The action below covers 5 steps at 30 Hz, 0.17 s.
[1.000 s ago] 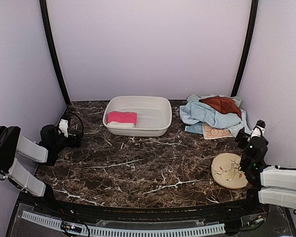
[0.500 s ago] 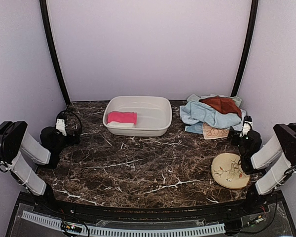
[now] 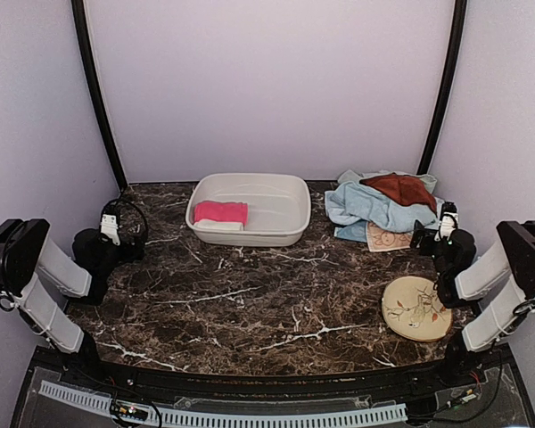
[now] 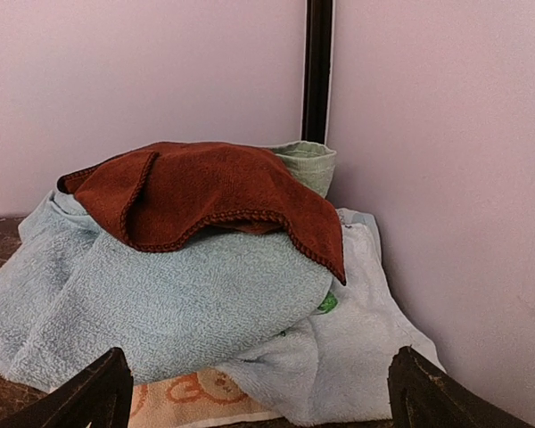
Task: Roll the towels
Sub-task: Reset both arms
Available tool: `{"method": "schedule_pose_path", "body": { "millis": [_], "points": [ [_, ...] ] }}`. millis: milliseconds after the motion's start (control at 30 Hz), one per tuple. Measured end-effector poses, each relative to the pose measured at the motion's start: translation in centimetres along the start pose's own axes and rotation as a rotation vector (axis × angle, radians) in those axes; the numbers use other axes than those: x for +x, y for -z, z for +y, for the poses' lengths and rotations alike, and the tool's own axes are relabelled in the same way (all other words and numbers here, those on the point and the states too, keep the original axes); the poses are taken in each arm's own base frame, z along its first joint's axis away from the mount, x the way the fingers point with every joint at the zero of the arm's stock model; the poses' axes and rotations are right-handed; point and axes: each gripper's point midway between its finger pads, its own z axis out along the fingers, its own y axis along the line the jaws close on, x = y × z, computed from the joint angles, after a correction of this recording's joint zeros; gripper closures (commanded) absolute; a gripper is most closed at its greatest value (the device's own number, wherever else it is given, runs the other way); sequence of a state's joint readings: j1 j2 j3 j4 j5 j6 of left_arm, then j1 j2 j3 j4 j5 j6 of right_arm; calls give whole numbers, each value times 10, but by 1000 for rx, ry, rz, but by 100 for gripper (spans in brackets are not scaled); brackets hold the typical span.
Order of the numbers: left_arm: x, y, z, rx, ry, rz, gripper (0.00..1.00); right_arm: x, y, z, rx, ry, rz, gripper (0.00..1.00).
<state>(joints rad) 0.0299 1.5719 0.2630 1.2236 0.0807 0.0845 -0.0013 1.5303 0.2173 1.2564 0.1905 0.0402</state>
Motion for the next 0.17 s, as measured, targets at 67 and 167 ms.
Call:
{"method": "schedule_pose_path", "body": {
  "millis": [67, 167],
  "points": [
    [0, 0, 0, 0, 0, 0, 1, 0, 0, 1, -5, 0, 0, 0],
    [0, 0, 0, 0, 0, 0, 1, 0, 0, 1, -10, -2, 1, 0]
  ]
}}
